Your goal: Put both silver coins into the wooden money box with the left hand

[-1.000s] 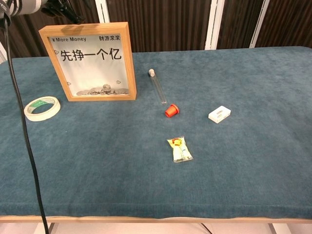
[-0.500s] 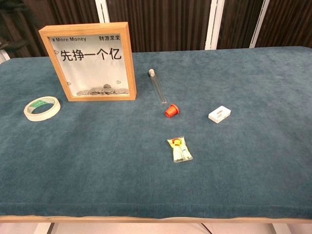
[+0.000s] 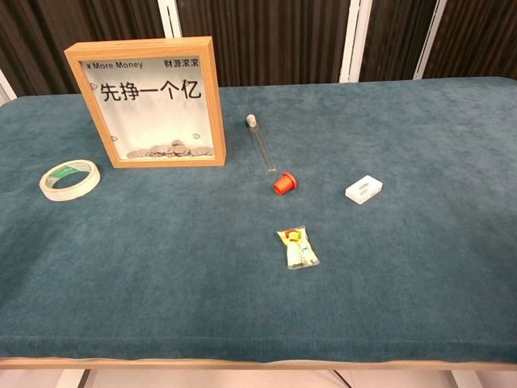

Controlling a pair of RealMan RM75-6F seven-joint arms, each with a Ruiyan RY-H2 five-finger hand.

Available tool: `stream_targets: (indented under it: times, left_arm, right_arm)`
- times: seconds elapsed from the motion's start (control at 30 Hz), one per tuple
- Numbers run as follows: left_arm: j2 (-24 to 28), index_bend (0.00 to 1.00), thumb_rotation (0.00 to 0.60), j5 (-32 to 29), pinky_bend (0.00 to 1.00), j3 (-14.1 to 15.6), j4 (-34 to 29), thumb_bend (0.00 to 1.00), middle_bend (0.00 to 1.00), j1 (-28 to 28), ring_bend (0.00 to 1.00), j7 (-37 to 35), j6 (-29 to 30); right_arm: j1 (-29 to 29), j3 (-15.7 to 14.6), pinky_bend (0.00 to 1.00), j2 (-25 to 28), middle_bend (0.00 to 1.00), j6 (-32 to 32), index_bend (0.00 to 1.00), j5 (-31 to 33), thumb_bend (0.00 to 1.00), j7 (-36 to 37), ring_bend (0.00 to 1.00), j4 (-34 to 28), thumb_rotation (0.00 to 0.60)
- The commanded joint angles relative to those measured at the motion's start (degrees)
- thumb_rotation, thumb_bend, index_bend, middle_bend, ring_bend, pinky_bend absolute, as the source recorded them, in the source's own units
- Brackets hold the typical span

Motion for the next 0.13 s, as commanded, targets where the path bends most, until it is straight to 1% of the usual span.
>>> stream_targets:
  times: [0.03,0.13]
  left_arm:
    - [0.6,0.0,0.6,1.4,0.0,-0.9,0.3,0.39,0.0,-0.2,0.0,-3.2,-1.3]
    - [0.3,0.0,0.6,2.2,0.0,-1.5,0.9,0.39,0.0,-0.1,0.0,-3.4,-2.1]
  right_arm:
    - [-0.2,0.0,0.0,-0.2,0.0,-0.3,0.0,0.3,0.1,-0.4,0.0,0.4,0.6]
    - [-0.3,0.2,0.0,-0.1,0.0,0.1,0.0,0.7,0.1,-0.1,0.0,0.5,0.6]
